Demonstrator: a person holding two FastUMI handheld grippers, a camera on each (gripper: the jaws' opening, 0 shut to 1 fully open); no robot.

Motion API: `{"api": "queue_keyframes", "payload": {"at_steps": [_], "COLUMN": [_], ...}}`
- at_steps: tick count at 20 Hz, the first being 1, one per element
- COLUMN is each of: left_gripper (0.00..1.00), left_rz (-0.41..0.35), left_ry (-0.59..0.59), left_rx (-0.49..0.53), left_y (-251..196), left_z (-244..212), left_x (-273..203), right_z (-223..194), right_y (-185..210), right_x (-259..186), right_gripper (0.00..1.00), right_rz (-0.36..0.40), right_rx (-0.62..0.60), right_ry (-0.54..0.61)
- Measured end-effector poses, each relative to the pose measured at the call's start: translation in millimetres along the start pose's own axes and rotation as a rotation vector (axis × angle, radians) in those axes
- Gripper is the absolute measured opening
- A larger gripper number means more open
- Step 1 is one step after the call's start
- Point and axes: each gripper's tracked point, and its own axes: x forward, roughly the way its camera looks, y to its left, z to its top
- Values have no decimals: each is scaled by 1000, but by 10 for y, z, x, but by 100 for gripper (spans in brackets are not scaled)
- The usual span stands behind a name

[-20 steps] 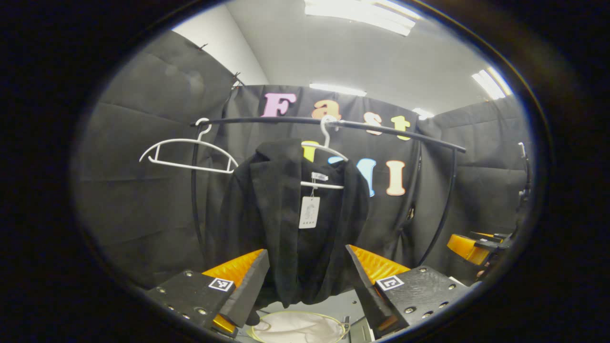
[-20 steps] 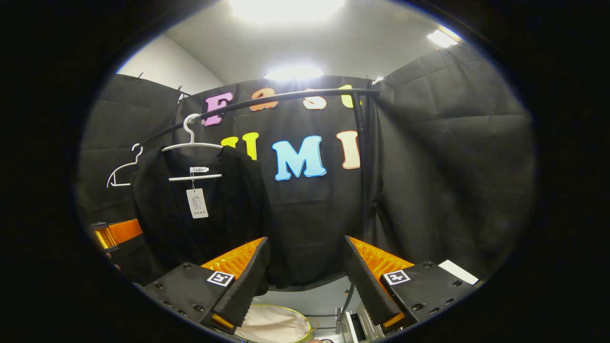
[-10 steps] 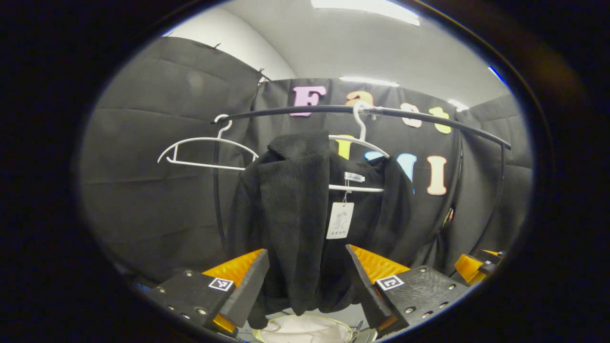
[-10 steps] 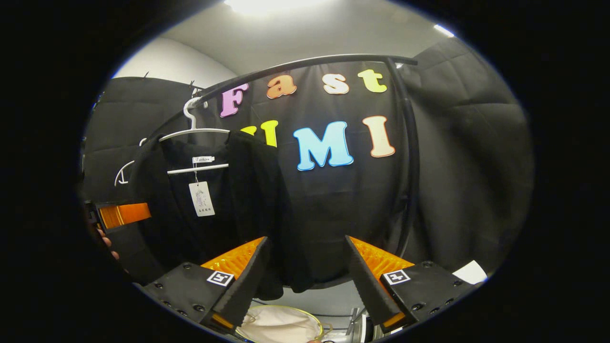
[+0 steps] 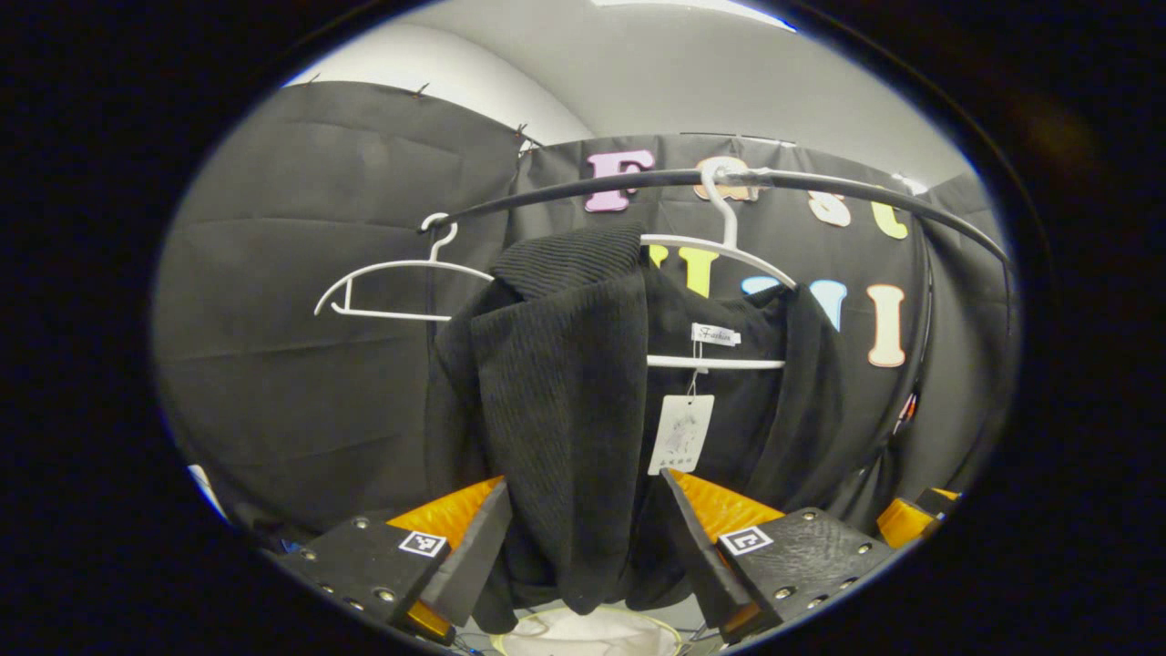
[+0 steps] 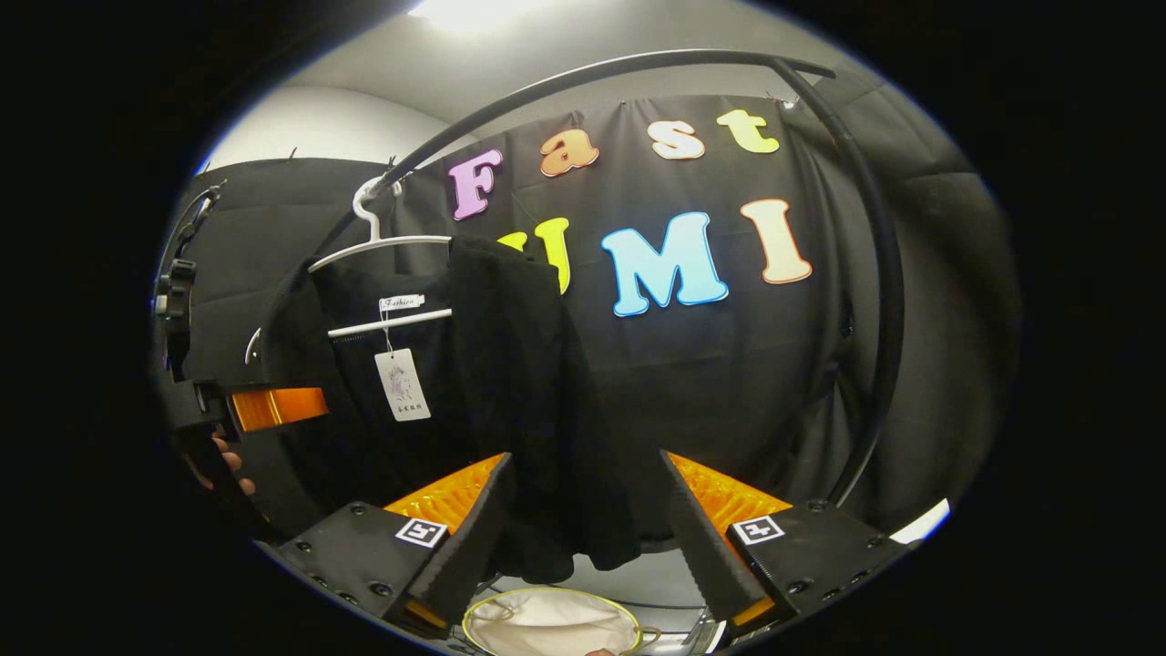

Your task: Grasp the clothes on the hanger with both hands and then place them into the laundry hamper below.

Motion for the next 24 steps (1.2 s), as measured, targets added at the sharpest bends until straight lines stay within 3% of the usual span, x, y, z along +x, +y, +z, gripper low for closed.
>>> {"api": "queue_keyframes", "payload": {"at_steps": [2, 3, 11, 13, 14, 16, 18, 21, 22, 23, 24], "left_gripper": [92, 92, 93, 85, 81, 73, 74, 39, 27, 15, 3], "left_rz": [25, 34, 80, 88, 100, 97, 108, 83, 123, 107, 66], "left_ry": [3, -3, -62, -69, -75, -69, -54, -52, -65, -60, -55], "left_rx": [-2, -3, 0, 5, 9, 8, -22, -78, -92, -112, -137], "left_y": [-11, -24, -180, -169, -148, -140, -80, -81, 29, 7, -62], "left_z": [-23, -18, 105, 113, 123, 84, -3, -34, -19, 63, -13], "left_x": [93, 132, 409, 474, 458, 517, 529, 530, 505, 308, 497], "right_z": [-68, -64, 34, -29, -49, -49, -40, -28, -7, 32, 73], "right_y": [-18, -25, 26, 90, 122, 167, 211, 312, 410, 464, 499], "right_x": [84, 126, 451, 484, 477, 469, 469, 486, 483, 492, 499], "right_gripper": [98, 93, 93, 92, 98, 95, 95, 98, 98, 98, 93], "right_rz": [24, 35, 132, 162, 177, 200, 217, 250, 281, 298, 312], "right_rx": [-8, -8, -2, -19, -31, -55, -64, -37, -10, 9, 21], "right_ry": [21, 22, 6, 23, 30, 26, 20, 32, 35, 34, 26]}}
